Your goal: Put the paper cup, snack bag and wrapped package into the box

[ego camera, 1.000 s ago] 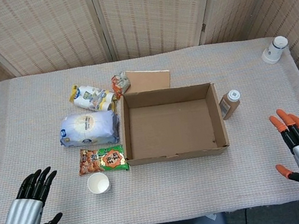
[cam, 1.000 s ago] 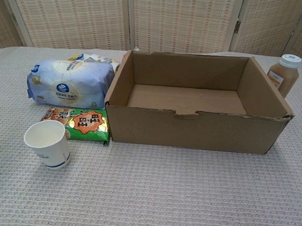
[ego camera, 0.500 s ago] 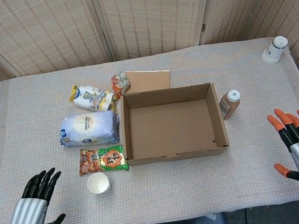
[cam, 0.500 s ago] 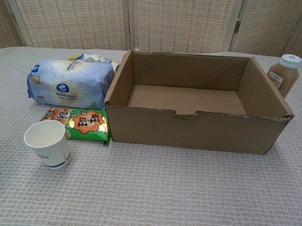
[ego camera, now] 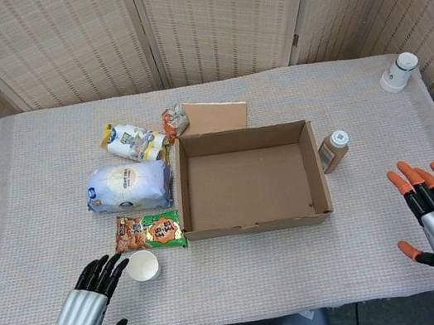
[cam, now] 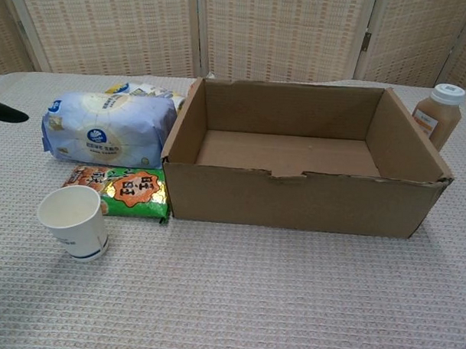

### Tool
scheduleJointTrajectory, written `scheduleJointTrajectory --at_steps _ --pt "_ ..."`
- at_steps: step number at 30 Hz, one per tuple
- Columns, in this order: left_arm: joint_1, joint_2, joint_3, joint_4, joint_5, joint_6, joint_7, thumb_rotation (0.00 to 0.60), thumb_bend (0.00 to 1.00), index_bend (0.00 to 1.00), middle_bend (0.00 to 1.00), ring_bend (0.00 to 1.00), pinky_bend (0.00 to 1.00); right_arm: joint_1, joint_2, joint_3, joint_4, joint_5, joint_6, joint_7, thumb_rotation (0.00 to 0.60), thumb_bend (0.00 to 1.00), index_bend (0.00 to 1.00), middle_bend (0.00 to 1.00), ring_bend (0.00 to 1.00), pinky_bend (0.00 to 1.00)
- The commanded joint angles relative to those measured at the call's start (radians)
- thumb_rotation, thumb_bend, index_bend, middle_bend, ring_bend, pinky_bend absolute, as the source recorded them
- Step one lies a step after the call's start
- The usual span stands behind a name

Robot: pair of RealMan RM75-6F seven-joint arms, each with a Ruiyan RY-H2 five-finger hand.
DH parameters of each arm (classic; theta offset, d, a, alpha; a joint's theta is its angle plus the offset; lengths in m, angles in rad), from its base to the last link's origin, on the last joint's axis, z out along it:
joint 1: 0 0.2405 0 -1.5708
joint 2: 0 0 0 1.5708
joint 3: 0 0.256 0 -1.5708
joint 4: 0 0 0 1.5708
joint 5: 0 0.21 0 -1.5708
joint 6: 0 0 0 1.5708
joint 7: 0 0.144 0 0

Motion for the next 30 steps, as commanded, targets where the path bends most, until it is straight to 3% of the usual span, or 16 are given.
scheduleJointTrajectory --at_steps 1,15,24,30 --pt "-0.033 -0.049 -0.026 0.0 -0.068 -0.054 0.061 0.6 0.14 0.0 0.0 0.0 0.11 -0.004 0.007 -0.004 0.0 -0.005 0.002 0.007 0.6 0.08 0.06 0.0 0.0 0.0" --pt "-0.171 -0.207 -0.136 0.059 -0.38 -0.176 0.199 0.6 0.14 0.0 0.0 0.0 0.12 -0.002 0.027 0.003 0.0 0.002 0.007 0.034 0.6 0.08 0.06 0.0 0.0 0.0" --pt "-0.221 -0.251 -0.147 0.114 -0.513 -0.181 0.223 0.6 0.14 0.0 0.0 0.0 0.13 0.005 0.031 0.007 0.0 0.019 -0.003 0.038 0.6 0.08 0.06 0.0 0.0 0.0" --pt "-0.243 -0.262 -0.14 0.133 -0.548 -0.173 0.23 0.6 0.14 0.0 0.0 0.0 0.15 0.007 0.032 0.011 0.0 0.028 -0.001 0.038 0.6 0.08 0.06 0.0 0.0 0.0"
